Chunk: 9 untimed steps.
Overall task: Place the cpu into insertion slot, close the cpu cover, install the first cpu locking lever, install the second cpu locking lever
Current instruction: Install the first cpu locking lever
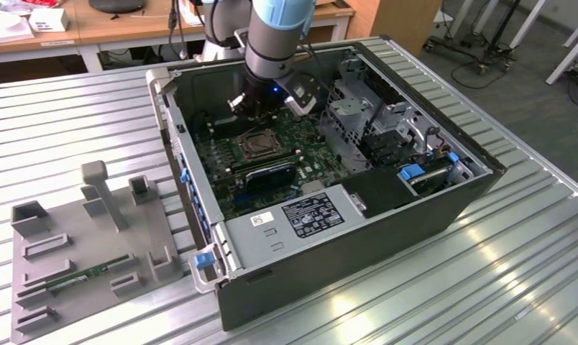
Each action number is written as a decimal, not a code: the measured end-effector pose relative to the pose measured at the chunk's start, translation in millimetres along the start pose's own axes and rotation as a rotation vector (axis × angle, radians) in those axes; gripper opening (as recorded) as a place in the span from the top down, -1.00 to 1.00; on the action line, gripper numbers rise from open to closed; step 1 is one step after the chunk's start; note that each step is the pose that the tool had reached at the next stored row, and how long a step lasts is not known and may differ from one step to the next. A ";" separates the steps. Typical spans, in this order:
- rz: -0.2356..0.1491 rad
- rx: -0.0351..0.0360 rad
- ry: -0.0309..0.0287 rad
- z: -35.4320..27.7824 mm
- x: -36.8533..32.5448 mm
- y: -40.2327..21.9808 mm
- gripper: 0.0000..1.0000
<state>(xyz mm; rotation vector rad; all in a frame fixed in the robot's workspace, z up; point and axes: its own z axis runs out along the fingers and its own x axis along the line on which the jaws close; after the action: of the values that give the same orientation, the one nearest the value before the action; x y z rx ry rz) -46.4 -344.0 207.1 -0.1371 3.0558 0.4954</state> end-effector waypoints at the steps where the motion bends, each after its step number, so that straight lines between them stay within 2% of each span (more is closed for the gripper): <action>1: 0.000 0.0000 0.0000 0.2 -0.1 -0.1 0.79; 9: 0.000 0.0000 0.0001 1.8 -0.4 1.5 0.79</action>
<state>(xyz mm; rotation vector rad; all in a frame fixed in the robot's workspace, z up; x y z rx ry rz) -46.1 -341.9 205.9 -0.1372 3.0559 0.4954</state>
